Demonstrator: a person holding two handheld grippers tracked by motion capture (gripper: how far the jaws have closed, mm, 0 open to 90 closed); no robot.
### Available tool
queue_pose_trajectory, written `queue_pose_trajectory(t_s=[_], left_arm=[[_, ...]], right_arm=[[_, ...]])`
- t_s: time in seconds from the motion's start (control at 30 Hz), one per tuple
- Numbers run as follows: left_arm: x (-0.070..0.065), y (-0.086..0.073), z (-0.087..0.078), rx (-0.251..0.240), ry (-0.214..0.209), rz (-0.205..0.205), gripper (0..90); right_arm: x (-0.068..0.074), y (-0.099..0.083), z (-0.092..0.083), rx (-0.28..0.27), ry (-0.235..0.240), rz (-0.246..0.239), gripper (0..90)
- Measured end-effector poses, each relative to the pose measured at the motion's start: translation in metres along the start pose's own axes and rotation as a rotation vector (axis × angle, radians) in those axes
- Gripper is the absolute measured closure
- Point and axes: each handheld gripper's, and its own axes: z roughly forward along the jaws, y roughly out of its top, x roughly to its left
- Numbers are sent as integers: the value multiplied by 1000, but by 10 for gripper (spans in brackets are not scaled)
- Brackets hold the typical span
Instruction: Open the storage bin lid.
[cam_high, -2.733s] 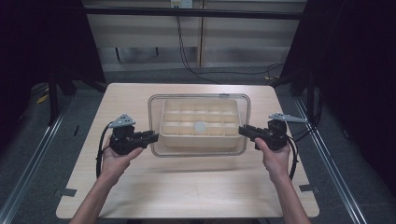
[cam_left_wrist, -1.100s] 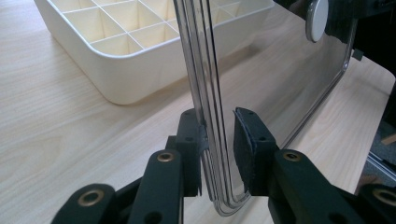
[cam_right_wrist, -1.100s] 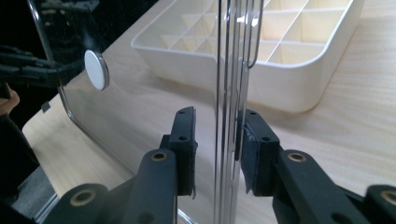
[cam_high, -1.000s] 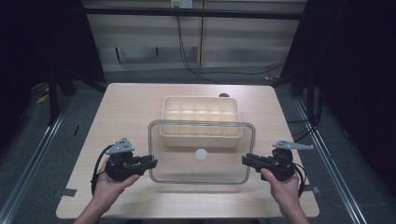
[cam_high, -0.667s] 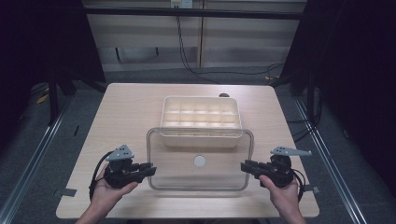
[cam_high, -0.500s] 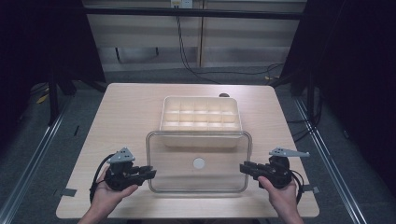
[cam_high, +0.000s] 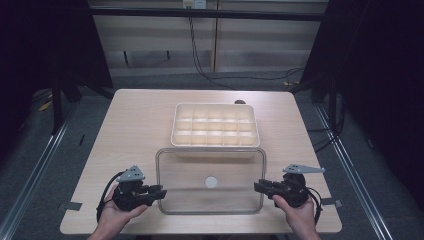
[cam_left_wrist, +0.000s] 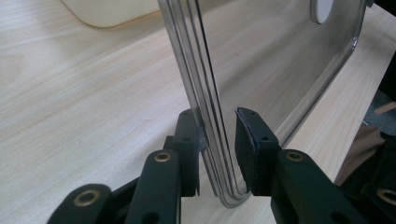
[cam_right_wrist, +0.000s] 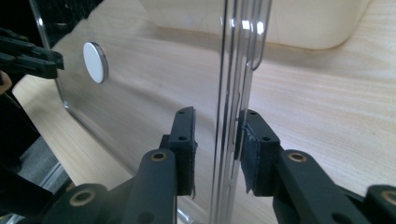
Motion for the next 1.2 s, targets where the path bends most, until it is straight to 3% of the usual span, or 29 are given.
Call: queue_pose_trajectory(t_s=[0.07,0.27,0.67,1.2], left_arm=[[-2,-1,1,15,2,13,686],[3,-1,1,14,-10,-8,677],[8,-3,8,30,-26,-33,640],[7,-6,13,53,-21,-23,581]], right_arm=[[0,-2,1,4,-1,7,686],[-1,-4,6,22,-1,-6,683],[-9,-4,15,49,17,17,661],[-9,-11,19,82,13,21,620]])
